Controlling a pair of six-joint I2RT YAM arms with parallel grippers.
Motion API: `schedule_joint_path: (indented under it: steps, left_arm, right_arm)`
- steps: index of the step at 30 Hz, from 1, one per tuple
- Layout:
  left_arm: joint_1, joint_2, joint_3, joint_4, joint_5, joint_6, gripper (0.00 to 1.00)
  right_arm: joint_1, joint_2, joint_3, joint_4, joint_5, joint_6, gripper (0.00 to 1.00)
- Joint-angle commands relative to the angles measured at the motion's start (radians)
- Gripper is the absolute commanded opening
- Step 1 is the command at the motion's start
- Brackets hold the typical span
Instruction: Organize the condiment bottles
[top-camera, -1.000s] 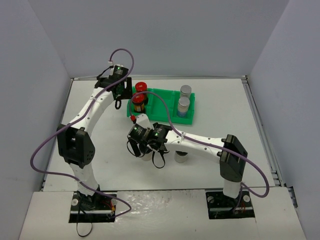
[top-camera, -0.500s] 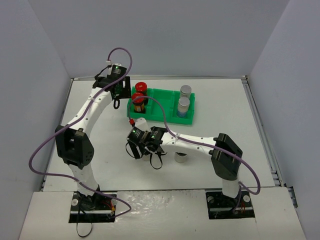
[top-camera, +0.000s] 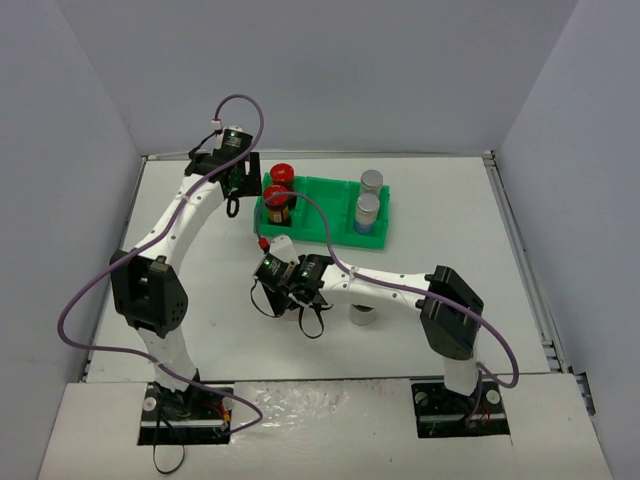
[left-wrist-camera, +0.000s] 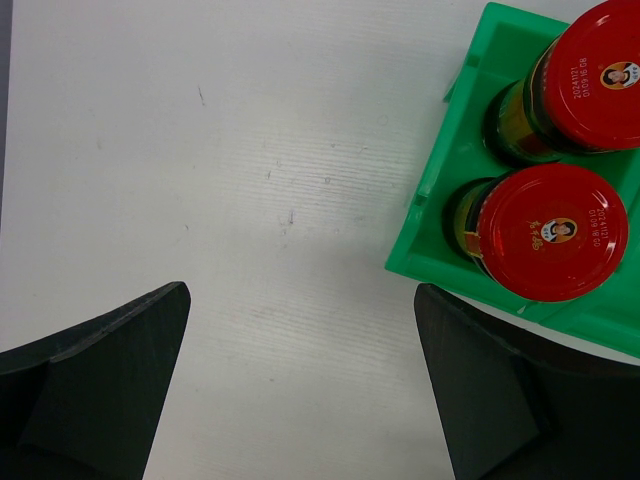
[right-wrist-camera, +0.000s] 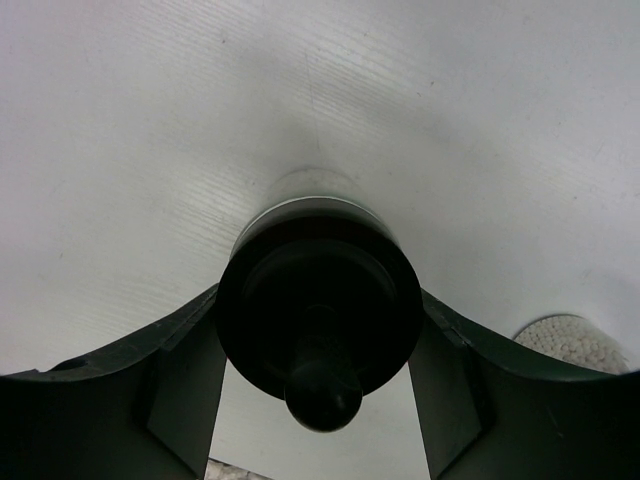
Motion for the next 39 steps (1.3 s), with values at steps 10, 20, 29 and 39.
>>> schedule_joint_path:
  steps: [10, 20, 29, 39]
  left_arm:
    - [0.009, -0.065, 0.025, 0.015, -0.021, 0.006, 0.94]
    - [0.013, -0.067, 0.024, 0.012, -0.019, 0.007, 0.94]
    - [0.013, -0.065, 0.030, 0.009, -0.012, 0.003, 0.94]
    - [0.013, -0.070, 0.025, 0.008, -0.010, 0.005, 0.94]
  right_arm:
    - [-0.153, -0.120, 0.291, -0.182, 0.147, -0.055, 0.00]
    - [-0.302, -0.041, 0.414, -0.188, 0.139, -0.135, 0.00]
    - [-0.406, 0.136, 0.615, -0.180, 0.083, -0.189, 0.00]
    - [-0.483, 0.268, 0.722, -0.111, 0.028, -0.215, 0.00]
